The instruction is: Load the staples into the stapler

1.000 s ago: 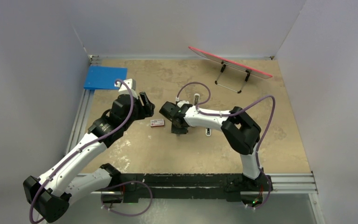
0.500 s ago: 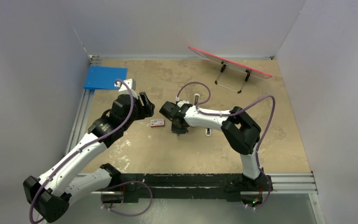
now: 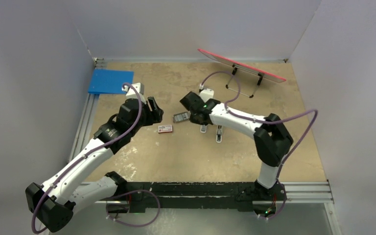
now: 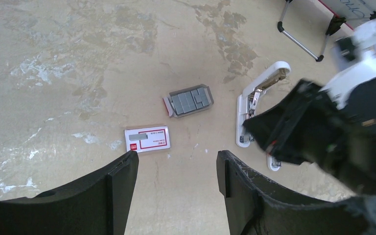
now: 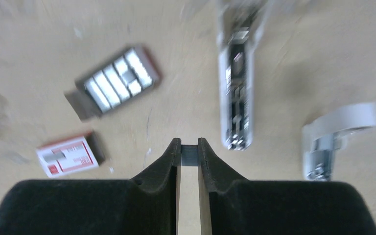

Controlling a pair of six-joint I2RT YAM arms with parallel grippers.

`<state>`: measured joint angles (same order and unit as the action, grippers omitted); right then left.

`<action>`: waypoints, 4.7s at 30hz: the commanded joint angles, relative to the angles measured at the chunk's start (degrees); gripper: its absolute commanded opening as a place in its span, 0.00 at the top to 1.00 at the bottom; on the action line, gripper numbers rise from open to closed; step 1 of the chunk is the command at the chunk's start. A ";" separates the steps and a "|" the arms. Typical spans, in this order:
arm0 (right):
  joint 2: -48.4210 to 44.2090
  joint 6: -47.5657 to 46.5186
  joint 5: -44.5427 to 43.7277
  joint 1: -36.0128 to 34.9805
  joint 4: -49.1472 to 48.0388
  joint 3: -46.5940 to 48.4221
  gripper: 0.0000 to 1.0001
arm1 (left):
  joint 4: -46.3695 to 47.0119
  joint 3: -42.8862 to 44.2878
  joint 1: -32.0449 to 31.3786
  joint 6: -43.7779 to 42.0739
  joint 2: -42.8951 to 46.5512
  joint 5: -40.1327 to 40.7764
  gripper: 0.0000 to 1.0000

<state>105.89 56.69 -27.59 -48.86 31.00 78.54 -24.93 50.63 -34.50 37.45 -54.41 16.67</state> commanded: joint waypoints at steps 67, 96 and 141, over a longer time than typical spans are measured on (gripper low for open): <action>-7.04 -10.30 -4.27 5.29 -15.29 -11.87 0.84 | 3.10 -0.01 0.66 0.43 -2.72 -4.19 0.40; -5.37 -10.37 -4.13 5.16 -15.36 -12.55 0.85 | 3.23 -0.17 0.66 0.52 -2.80 -4.45 0.40; -6.86 -10.37 -3.62 5.15 -16.36 -12.89 0.85 | 3.23 -0.27 0.75 0.62 -2.76 -4.36 0.40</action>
<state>101.19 46.39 -30.41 -43.48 15.31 65.21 -24.01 50.63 -34.13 37.47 -57.54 12.53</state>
